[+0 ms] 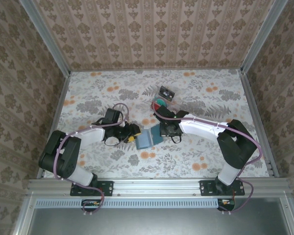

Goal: Take the credit cards out of the card holder

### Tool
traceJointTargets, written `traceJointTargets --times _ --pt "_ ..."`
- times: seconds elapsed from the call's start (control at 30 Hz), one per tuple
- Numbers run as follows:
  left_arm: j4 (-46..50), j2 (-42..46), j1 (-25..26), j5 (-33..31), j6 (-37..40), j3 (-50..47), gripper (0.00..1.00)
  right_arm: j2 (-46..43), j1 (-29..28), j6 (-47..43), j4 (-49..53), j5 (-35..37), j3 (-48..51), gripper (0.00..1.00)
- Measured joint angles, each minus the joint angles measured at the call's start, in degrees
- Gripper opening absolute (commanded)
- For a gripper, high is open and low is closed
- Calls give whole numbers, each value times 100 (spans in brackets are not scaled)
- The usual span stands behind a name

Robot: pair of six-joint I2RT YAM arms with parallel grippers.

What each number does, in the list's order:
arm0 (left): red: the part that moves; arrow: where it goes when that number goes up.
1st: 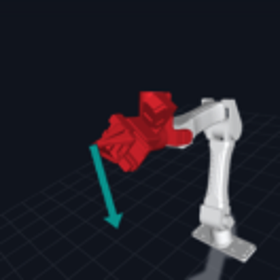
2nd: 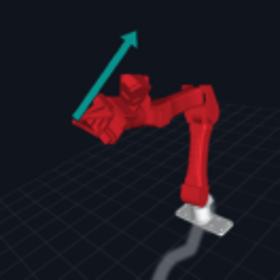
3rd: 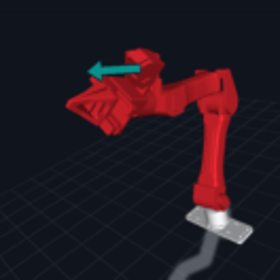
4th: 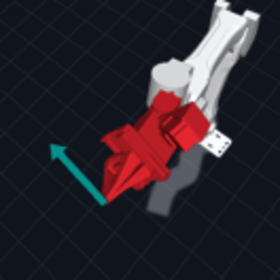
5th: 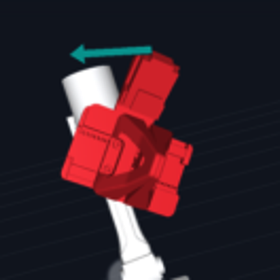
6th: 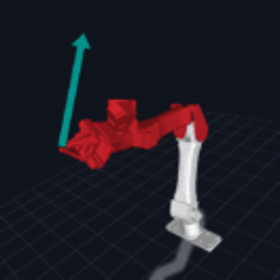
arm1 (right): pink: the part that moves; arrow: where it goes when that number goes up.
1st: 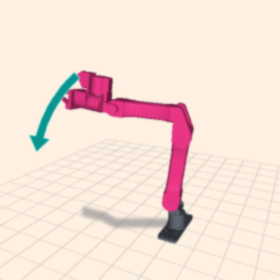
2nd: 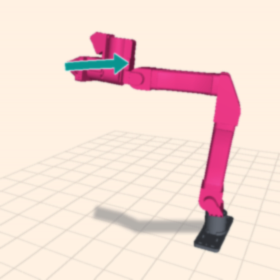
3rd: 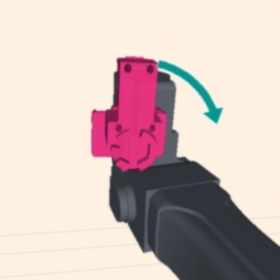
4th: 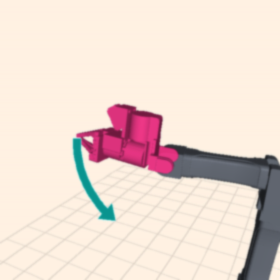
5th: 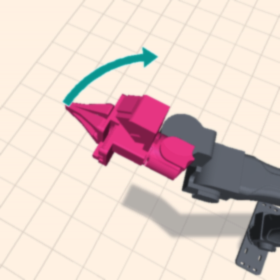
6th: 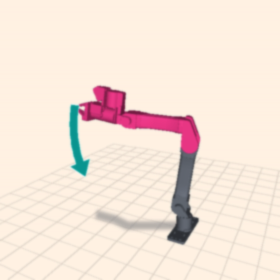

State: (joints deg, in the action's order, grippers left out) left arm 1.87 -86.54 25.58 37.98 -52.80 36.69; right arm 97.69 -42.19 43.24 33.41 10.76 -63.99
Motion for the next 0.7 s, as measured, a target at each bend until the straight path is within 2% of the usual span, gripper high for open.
traceJointTargets --times 0.27,0.5,0.7 --pt "-223 -306 0 105 -118 0 43 0 13 2 -66 -7 68 5" --pt "-92 -260 0 50 -105 2 43 33 81 4 -111 -70 155 5" --pt "0 -144 0 -2 -68 2 37 33 96 4 -181 -90 168 5"
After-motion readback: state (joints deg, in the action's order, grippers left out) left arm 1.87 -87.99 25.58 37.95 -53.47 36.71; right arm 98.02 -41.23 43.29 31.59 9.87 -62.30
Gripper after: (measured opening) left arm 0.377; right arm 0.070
